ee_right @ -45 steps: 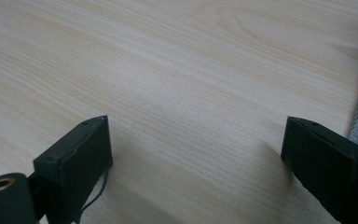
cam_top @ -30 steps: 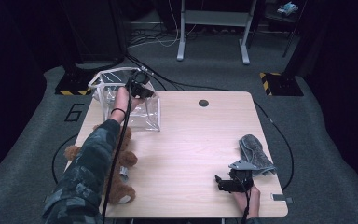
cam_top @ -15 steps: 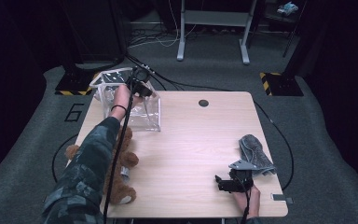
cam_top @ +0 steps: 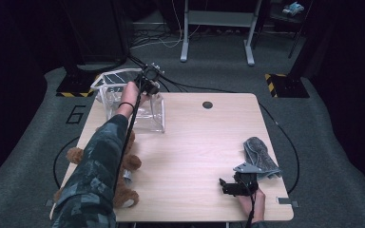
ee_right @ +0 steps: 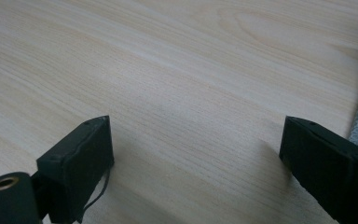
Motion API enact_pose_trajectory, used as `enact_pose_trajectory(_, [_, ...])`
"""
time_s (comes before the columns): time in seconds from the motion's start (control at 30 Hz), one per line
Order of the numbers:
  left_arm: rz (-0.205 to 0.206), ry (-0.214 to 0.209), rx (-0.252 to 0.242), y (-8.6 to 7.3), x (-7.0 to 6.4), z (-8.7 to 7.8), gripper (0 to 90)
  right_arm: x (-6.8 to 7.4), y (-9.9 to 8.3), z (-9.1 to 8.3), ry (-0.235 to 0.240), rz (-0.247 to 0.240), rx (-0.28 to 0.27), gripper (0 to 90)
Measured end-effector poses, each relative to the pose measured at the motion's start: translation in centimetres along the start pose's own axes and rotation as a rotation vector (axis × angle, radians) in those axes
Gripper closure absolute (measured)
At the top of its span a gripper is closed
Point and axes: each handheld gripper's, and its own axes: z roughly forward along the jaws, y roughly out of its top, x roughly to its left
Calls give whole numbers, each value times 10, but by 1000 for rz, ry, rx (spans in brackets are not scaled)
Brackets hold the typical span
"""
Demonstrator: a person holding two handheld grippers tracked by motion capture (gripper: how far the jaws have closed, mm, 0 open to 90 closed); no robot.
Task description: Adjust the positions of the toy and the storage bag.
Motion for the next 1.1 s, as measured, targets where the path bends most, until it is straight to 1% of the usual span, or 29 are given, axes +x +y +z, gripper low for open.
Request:
enact_pose_trajectory(0.03, [-9,-7,-12,0,-2,0,864,0,0,0,-1,4,-1,88])
enact_pose_trajectory(0.07, [-1,-3,-18,1,-4,0,864,0,0,0,-1,4,-1,88])
enact_pose_trajectory(0.1, [11,-8,-33,1,-6,-1,864,0,0,-1,4,-3,3,89])
enact_pose_trajectory(0.17, [24,-24,-47,4,-11,-1,863,0,0,0,3,-1,3,88])
enact_pose_trajectory(0.23, [26,-44,-62,7,-16,-2,861,0,0,0,-1,2,3,88])
enact_pose_trajectory(0.27, [30,-46,-63,9,-18,-2,859,1,0,0,-4,7,-1,88])
enact_pose_trajectory(0.3, [31,-58,-66,10,-20,-2,857,0,0,0,0,-4,3,88])
enact_pose_trajectory(0.4, [43,-75,-64,16,-30,-1,851,0,0,0,0,-3,2,88])
enact_pose_trajectory(0.43, [44,-78,-65,18,-34,0,849,0,0,0,2,-1,1,88])
enact_pose_trajectory(0.47, [40,-92,-67,20,-37,0,849,0,0,0,-1,-4,1,88])
enact_pose_trajectory(0.53, [45,-99,-68,23,-42,0,845,0,0,0,-3,-5,-1,88])
enact_pose_trajectory(0.57, [48,-110,-69,24,-44,0,844,0,0,0,-5,2,-1,88])
enact_pose_trajectory(0.77, [22,-144,-82,34,-64,2,828,0,0,0,0,0,-2,89])
enact_pose_trajectory(0.8, [23,-148,-84,35,-66,3,829,0,0,0,-8,6,-4,89])
enact_pose_trajectory(0.83, [15,-148,-90,38,-72,2,829,0,0,0,-1,2,0,89])
enact_pose_trajectory(0.9, [15,-145,-105,42,-78,1,827,0,0,0,3,-1,1,89])
enact_pose_trajectory(0.97, [16,-132,-98,44,-79,-1,794,-1,0,0,0,-6,3,89])
enact_pose_trajectory(1.0, [8,-133,-94,44,-77,-1,754,-1,0,0,0,-6,3,90])
enact_pose_trajectory(1.07, [0,-114,-82,40,-72,-2,645,0,0,-1,1,0,5,90])
enact_pose_trajectory(1.1, [-5,-113,-79,38,-70,-2,589,0,0,0,1,6,1,90])
